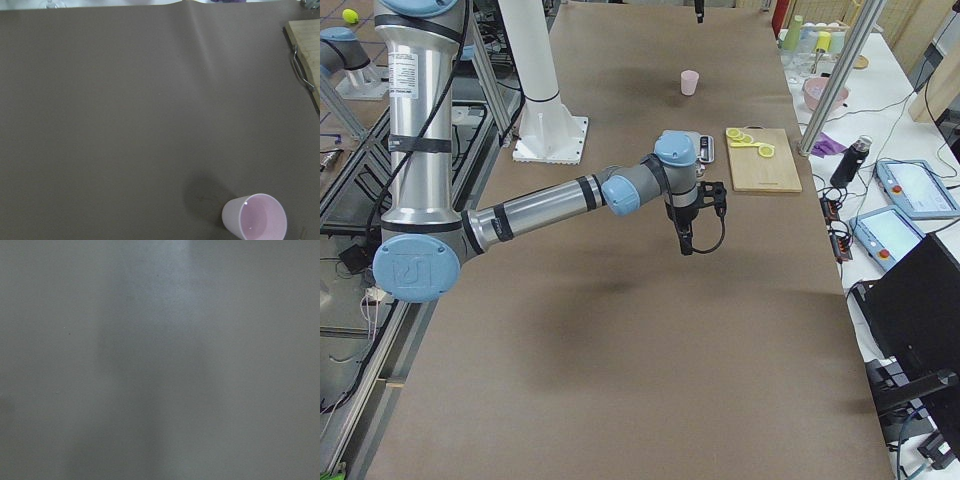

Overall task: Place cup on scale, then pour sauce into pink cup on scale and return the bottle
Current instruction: 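Reach the left gripper to the pink cup and grasp it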

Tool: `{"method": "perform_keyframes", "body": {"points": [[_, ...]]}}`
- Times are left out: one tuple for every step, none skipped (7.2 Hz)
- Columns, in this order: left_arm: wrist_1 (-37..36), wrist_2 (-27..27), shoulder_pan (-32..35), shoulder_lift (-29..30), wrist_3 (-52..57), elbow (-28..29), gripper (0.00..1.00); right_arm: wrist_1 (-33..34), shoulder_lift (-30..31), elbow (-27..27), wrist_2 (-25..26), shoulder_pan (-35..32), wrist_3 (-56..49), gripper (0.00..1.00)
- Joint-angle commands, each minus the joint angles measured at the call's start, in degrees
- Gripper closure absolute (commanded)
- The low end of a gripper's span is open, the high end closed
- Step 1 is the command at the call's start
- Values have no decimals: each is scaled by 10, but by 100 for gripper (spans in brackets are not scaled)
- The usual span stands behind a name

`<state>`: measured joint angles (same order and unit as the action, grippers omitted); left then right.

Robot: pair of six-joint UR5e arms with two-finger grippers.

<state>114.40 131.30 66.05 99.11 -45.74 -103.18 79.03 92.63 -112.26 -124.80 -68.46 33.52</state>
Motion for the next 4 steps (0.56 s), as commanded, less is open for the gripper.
{"method": "perform_keyframes", "body": {"points": [[-1,-114,-102,14,-94,4,8,-3,1,-15,24,44,55,0],[-1,-132,-117,16,-95,17,12,-3,2,-16,32,57,60,0],[0,-135,-123,34,-96,38,19,-3,2,-17,32,64,62,0],[0,-158,-144,46,-96,51,22,-12,2,-21,31,73,61,0]]}}
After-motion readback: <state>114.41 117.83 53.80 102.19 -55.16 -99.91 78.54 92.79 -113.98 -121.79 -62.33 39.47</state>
